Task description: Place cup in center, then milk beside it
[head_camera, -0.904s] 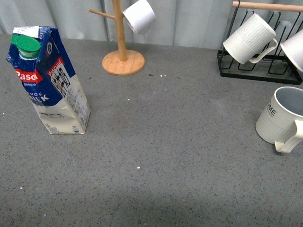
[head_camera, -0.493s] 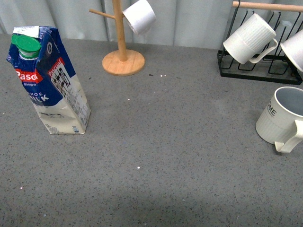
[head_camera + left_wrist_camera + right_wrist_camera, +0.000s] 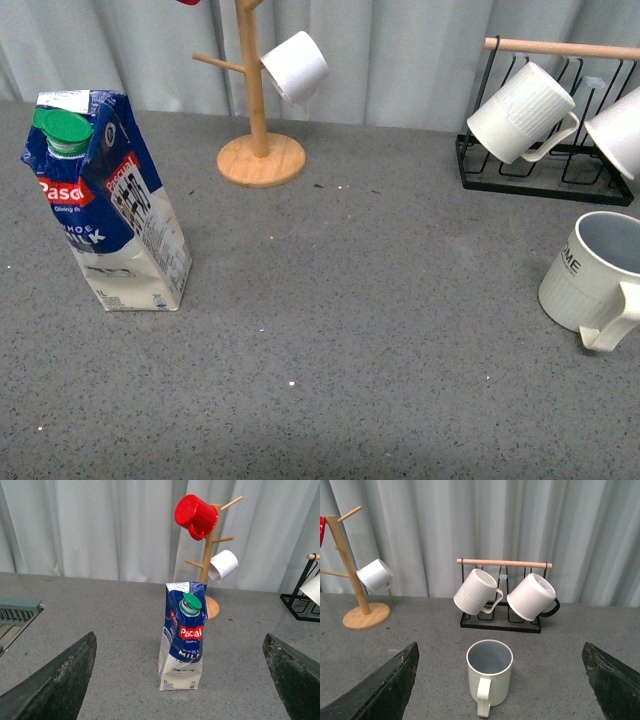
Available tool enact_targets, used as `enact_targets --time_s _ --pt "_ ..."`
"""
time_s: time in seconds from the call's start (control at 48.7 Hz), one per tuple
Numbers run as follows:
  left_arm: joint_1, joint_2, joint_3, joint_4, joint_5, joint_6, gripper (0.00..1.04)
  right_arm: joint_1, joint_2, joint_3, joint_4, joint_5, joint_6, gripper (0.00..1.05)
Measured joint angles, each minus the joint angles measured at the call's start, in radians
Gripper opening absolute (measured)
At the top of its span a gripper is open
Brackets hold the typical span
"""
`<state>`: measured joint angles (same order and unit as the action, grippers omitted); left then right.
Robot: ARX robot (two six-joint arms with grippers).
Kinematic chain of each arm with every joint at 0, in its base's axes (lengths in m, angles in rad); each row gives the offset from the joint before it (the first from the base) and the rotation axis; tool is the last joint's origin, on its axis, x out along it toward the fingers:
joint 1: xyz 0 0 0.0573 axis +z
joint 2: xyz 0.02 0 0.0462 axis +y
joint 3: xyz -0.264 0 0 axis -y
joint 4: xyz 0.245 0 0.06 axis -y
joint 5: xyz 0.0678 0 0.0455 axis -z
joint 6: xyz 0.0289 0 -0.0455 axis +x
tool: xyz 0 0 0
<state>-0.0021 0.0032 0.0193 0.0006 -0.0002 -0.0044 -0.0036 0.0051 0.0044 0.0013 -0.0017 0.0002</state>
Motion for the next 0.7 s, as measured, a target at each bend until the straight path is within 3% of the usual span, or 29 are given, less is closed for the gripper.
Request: enact_targets --time_s 0.699 --pt "0.000 0.000 0.000 0.000 0.000 0.000 0.98 0.000 0.000 0.000 0.000 0.000 0.000 0.95"
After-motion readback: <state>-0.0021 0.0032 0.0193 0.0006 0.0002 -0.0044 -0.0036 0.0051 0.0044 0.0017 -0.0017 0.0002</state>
